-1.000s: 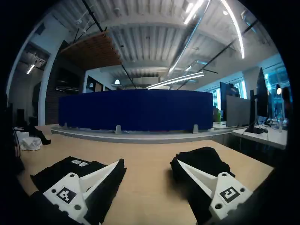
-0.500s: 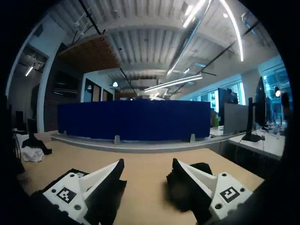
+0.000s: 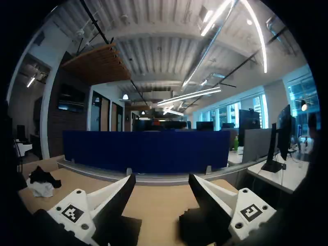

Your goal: Fold towel

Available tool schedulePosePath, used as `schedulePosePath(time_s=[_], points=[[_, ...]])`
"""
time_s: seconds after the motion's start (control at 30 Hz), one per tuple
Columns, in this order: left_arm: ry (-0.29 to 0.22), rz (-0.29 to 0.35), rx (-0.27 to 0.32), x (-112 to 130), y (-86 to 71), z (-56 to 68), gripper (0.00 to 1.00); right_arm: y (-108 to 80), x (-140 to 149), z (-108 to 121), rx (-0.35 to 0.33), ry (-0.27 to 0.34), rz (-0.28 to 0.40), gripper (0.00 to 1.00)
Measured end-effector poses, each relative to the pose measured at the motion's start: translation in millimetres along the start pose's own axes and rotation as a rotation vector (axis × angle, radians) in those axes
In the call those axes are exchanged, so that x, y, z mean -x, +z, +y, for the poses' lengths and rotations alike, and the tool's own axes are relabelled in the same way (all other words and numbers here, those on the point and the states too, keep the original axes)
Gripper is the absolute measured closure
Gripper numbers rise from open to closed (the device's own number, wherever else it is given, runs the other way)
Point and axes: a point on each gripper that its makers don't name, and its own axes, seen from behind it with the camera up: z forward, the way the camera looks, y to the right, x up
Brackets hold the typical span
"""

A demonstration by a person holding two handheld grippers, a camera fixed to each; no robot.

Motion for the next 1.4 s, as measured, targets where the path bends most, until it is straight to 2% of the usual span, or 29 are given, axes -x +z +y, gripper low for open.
schedulePosePath(time_s=[0.2, 0.37, 0.6, 0.77, 0.9, 1.0, 1.17, 1.4], points=[[0.009, -0.016, 0.017, -16.8, 2.3, 5.5, 0.06, 4.7, -17.3, 0.0, -0.013, -0.002, -0.013, 0.0], [0.037, -0.067, 0.088, -15.3, 0.8, 21.7, 0.06, 6.3, -18.4, -10.4, -0.058, -0.032, -0.05, 0.0], [0.104, -0.173, 0.253, -0.5, -5.4, 48.9, 0.06, -0.1, -6.5, -33.6, -0.192, -0.098, -0.157, 0.0], [0.153, -0.264, 0.423, 16.3, -17.7, 81.8, 0.06, -15.6, 17.9, -63.1, -0.359, -0.163, -0.305, 0.0], [0.174, -0.32, 0.516, 27.8, -26.0, 100.2, 0.06, -30.8, 38.0, -80.8, -0.476, -0.214, -0.421, 0.0], [0.183, -0.335, 0.549, 32.9, -28.0, 107.8, 0.06, -34.8, 44.4, -87.3, -0.518, -0.231, -0.456, 0.0], [0.204, -0.349, 0.576, 44.8, -29.8, 114.8, 0.06, -34.9, 50.0, -93.1, -0.541, -0.228, -0.464, 0.0], [0.223, -0.396, 0.601, 83.8, -36.5, 120.5, 0.06, -40.1, 81.7, -95.4, -0.559, -0.236, -0.5, 0.0]])
